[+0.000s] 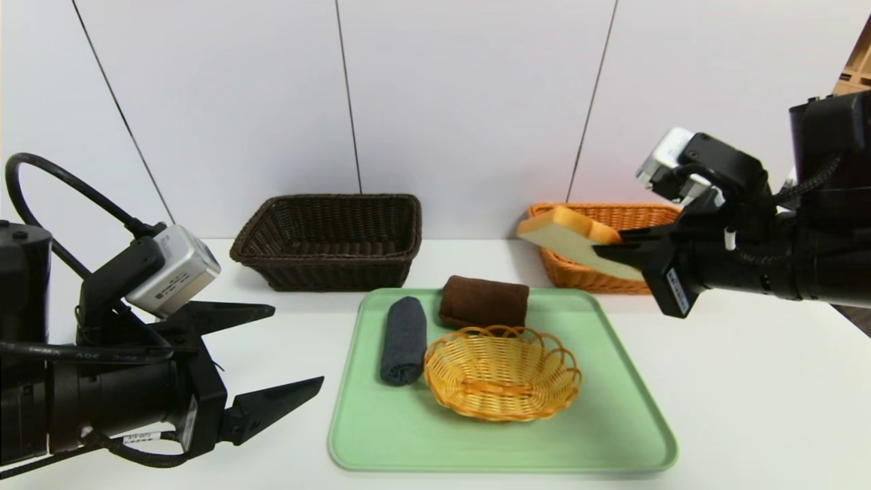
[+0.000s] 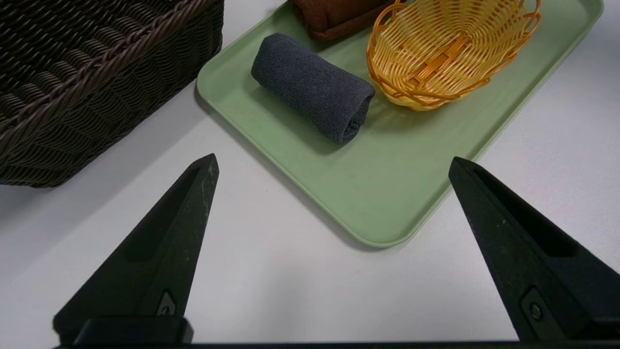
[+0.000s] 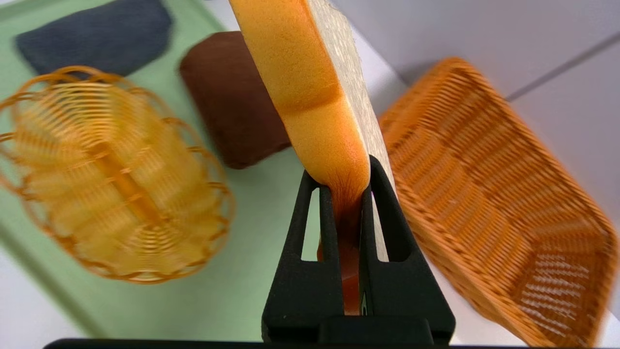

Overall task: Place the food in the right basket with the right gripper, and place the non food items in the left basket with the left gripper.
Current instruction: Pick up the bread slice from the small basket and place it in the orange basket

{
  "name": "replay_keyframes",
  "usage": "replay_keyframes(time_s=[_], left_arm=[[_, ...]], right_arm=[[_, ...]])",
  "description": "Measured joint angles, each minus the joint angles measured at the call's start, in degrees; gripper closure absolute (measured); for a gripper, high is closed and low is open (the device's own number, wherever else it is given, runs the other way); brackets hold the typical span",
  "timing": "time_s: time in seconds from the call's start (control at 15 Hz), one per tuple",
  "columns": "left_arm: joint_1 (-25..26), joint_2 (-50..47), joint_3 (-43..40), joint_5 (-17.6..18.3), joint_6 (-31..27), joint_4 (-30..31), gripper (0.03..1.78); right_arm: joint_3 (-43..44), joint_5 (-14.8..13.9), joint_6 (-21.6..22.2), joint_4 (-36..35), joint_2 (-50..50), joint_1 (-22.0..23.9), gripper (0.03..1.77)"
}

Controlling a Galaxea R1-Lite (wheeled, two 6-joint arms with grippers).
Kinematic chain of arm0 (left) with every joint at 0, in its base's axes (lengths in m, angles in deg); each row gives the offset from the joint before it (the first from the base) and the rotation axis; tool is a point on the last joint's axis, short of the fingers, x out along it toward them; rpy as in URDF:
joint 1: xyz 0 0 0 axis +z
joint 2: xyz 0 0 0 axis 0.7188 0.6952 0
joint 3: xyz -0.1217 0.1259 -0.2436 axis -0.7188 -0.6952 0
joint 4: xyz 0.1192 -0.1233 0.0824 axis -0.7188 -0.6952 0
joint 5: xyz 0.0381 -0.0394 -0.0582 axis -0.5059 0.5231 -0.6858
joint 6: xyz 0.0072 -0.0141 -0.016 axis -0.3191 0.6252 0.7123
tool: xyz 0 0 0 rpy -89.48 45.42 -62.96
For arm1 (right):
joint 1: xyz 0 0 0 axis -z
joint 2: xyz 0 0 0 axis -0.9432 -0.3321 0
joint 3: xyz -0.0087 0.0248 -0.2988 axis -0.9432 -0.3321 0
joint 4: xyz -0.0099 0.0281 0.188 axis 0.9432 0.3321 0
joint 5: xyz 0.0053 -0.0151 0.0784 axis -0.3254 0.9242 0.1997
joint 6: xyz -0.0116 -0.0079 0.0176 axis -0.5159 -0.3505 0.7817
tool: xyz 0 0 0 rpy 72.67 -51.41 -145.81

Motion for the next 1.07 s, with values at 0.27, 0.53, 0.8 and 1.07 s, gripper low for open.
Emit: replay_keyframes(time_s=[0.27, 0.53, 0.8, 1.07], left_arm=[[0.0, 0.2, 0.0, 0.0, 0.0, 0.0, 0.12], [0.1, 0.7, 0.0, 0.0, 0.1, 0.5, 0.12], [0.1, 1.2, 0.0, 0.0, 0.3, 0.8, 0.12], [0.1, 2.0, -0.1, -0.1, 0.4, 0.8, 0.12]], right_arm=[[7.0, 0.0, -3.1, 6.6, -1.3, 7.9, 1.65], [12.4, 0.0, -8.7, 8.7, -5.8, 12.7, 1.65], [15.1, 0.2, -13.4, 8.8, -11.6, 15.1, 1.65], [16.0, 1.5, -21.3, 8.8, -16.5, 16.9, 1.65]])
